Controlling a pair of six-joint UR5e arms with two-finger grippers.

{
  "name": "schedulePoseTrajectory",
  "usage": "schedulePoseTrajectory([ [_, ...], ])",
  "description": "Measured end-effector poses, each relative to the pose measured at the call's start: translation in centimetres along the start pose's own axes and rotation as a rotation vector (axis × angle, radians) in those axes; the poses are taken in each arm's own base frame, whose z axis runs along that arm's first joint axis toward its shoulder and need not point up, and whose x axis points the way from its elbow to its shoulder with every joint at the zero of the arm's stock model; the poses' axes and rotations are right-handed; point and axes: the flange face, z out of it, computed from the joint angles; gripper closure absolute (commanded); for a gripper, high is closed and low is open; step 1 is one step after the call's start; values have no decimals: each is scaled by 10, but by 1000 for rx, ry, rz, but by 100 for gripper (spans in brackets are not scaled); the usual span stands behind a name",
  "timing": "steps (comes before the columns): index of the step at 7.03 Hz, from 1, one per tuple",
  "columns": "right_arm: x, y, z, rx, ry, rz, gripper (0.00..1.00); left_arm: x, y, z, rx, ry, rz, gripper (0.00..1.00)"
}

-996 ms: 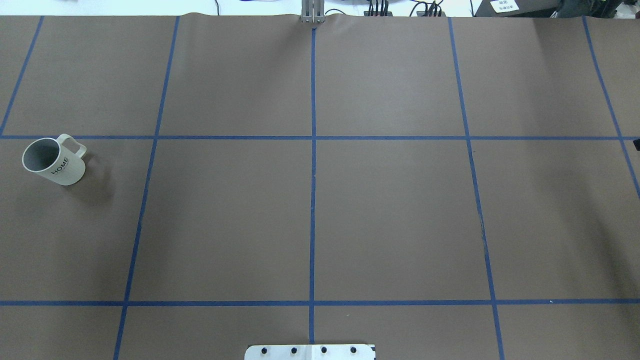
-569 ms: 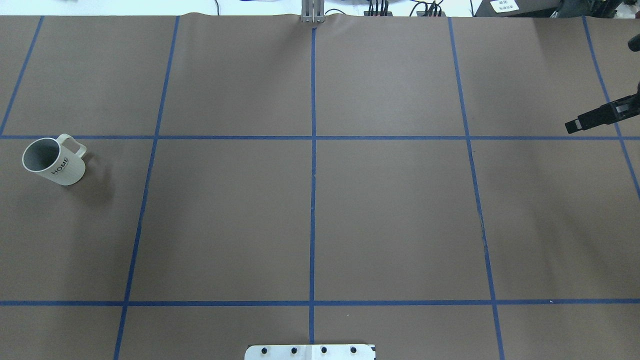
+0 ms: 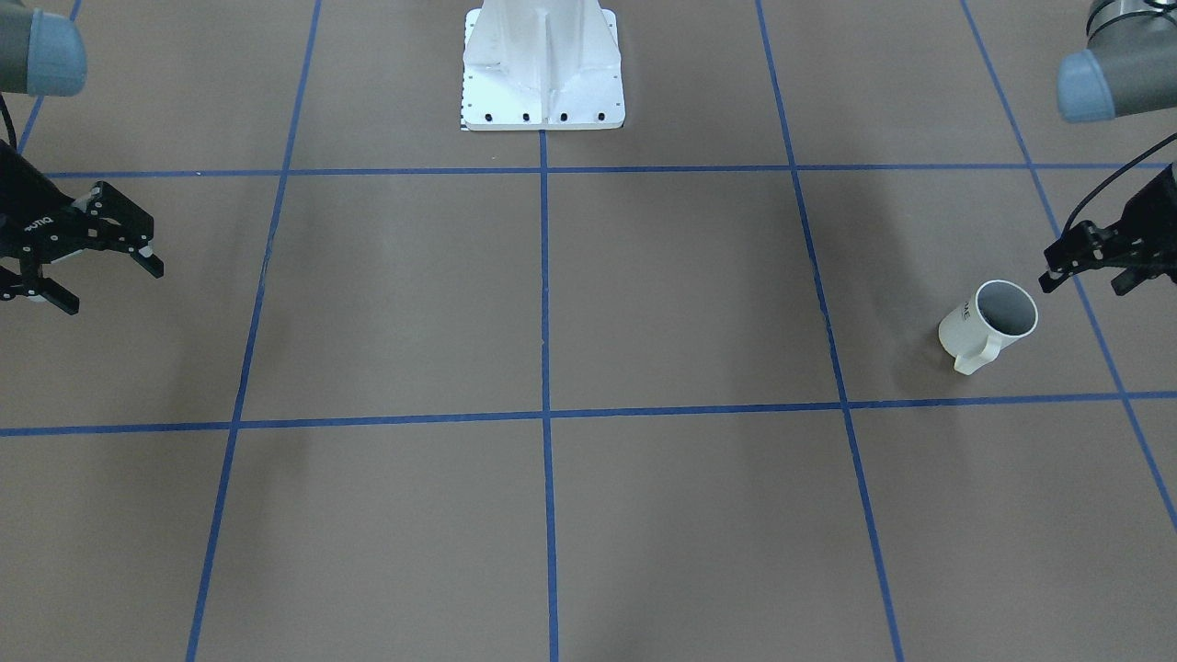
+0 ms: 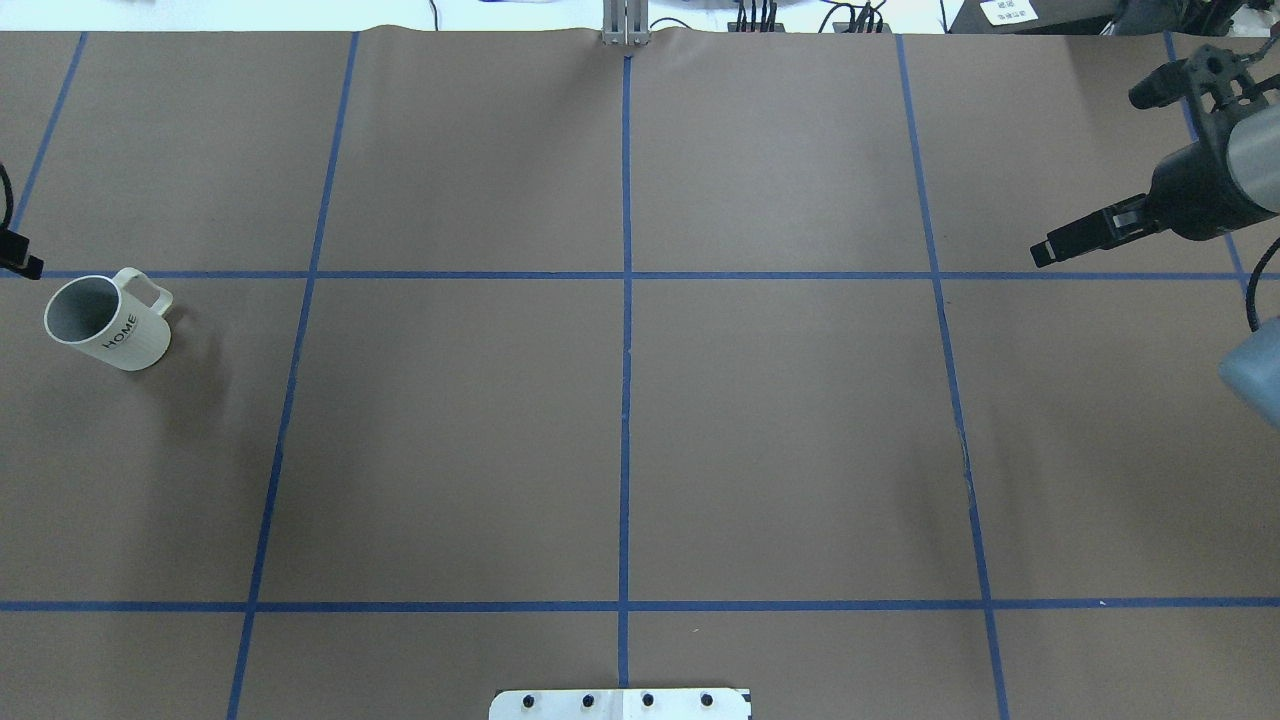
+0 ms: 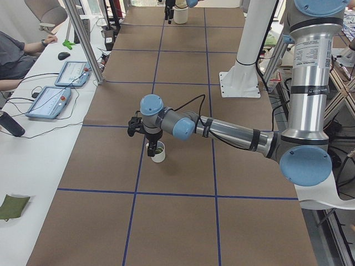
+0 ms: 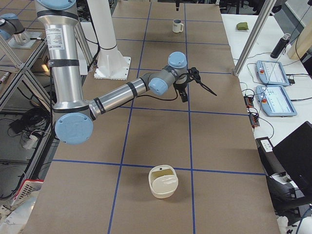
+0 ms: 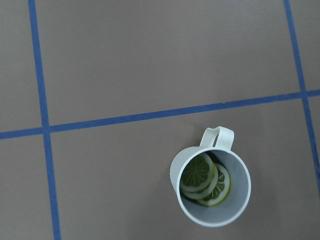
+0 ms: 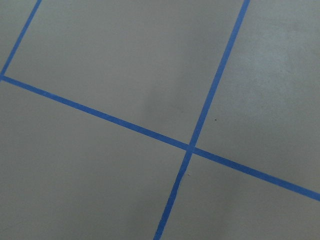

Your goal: Left arm hands cup to right arm to dump lemon

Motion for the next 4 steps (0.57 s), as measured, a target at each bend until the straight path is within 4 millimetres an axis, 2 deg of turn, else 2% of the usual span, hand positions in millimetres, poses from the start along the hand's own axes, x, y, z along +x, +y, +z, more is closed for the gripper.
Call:
schedulePoseTrajectory([
  [1,-3,0,2,-2,-2,-4,1,4,-9,28,3,-27,2,0],
  [2,-4,0,3,-4,-3,-6,1,6,-12,44,4,-33,11,0],
  [4,-7,0,2,-1,-6,-10,1,12,-9,47,-1,-12,25,0],
])
